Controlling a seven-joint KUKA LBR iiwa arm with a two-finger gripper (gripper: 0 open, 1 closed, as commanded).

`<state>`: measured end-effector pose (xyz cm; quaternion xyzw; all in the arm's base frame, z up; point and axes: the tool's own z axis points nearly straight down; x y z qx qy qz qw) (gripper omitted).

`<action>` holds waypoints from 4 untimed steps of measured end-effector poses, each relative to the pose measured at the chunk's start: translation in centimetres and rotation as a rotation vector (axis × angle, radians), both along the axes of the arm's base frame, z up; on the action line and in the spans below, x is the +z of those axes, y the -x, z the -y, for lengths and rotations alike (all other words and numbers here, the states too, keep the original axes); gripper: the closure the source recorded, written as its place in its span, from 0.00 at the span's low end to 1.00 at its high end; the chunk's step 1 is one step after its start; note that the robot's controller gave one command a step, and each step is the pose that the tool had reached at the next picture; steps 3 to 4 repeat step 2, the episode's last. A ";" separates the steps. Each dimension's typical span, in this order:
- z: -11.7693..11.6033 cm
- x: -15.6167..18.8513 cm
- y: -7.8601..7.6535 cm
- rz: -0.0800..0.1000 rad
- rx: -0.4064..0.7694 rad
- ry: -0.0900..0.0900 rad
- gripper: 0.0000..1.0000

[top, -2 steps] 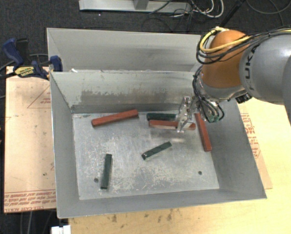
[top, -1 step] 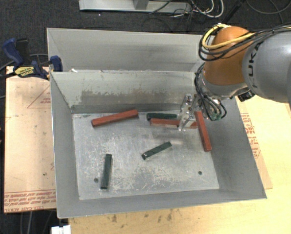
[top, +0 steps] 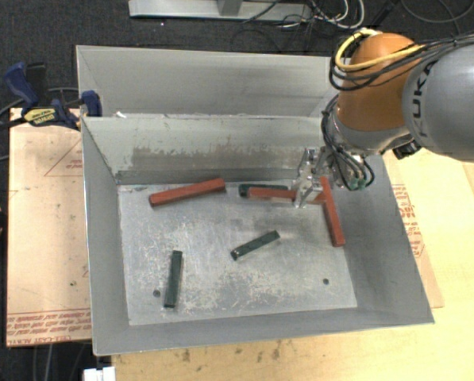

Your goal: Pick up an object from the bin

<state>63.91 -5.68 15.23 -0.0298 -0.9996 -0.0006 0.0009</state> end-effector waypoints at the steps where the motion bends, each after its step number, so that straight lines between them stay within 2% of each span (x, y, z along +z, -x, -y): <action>1: 0.0 1.7 -0.1 0.005 0.000 0.001 1.00; 2: 0.0 2.9 -0.2 0.008 0.000 0.001 1.00; 4: 0.0 2.9 -0.2 0.008 0.000 0.001 1.00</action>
Offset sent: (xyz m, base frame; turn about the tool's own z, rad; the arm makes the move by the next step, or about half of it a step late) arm 0.0001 0.0001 0.0473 0.0000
